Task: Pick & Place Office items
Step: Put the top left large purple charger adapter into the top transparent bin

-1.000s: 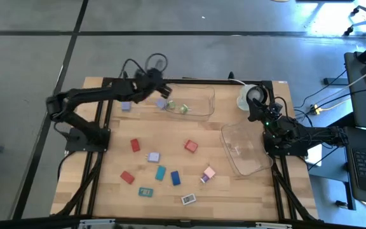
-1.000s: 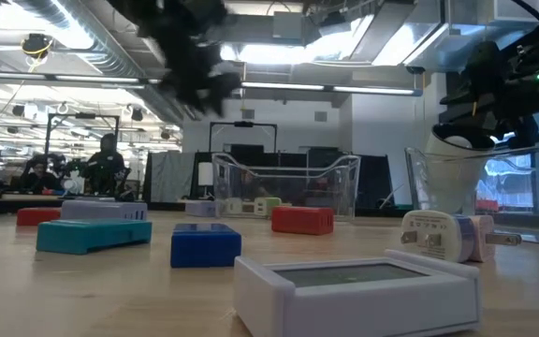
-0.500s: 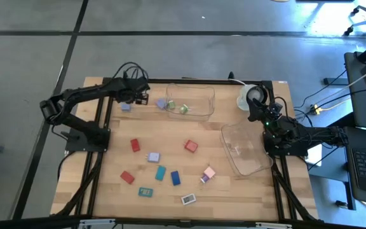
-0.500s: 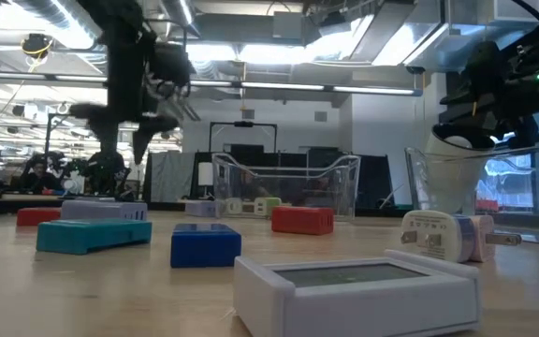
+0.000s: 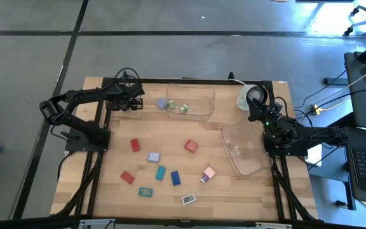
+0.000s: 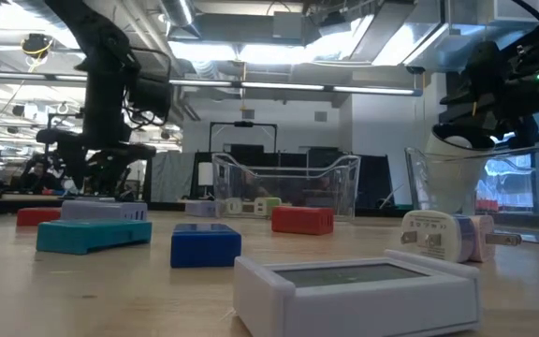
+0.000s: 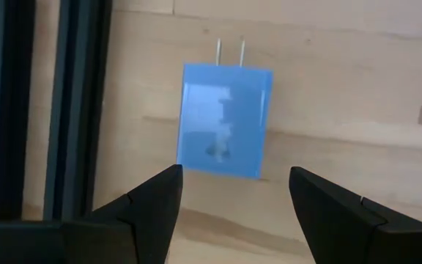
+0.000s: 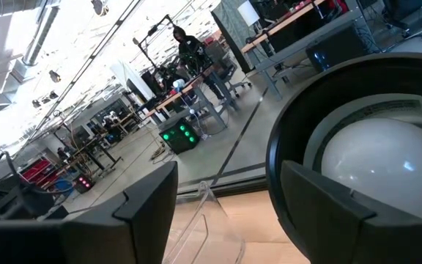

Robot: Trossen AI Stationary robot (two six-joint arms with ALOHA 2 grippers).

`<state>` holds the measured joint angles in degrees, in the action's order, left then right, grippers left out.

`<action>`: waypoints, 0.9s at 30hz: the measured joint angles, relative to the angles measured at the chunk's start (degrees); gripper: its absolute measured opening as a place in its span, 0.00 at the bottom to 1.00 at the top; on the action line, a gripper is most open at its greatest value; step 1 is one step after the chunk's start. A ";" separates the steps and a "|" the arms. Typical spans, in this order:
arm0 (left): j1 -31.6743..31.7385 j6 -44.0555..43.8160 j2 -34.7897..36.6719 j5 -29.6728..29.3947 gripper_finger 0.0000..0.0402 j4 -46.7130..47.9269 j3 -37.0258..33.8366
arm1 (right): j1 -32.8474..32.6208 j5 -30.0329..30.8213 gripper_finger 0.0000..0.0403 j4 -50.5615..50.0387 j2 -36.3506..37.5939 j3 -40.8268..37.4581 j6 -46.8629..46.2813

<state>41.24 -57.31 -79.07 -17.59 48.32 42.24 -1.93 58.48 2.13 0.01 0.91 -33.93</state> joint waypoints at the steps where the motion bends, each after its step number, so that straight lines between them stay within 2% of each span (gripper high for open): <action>1: 0.17 -0.13 0.00 -0.39 0.62 -0.23 0.00 | 0.00 0.00 0.61 -0.02 0.00 0.00 0.00; 9: 0.74 -0.57 0.00 -2.19 0.62 -3.72 0.00 | 0.01 0.00 0.61 -0.02 0.00 0.00 0.00; 15: 0.40 -0.53 0.00 -0.44 0.61 -5.30 0.00 | 0.02 0.00 0.61 -0.02 0.00 0.00 0.00; 20: 0.41 2.85 0.00 -2.40 0.62 -3.56 0.00 | 0.01 0.00 0.61 -0.02 0.00 0.00 0.00; 27: 0.54 -4.03 0.00 -4.98 0.62 -3.38 0.00 | 0.00 0.00 0.61 0.00 0.00 0.01 0.00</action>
<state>41.78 -61.34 -79.07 -22.57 44.94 42.24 -1.93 58.48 2.13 0.01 0.92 -33.93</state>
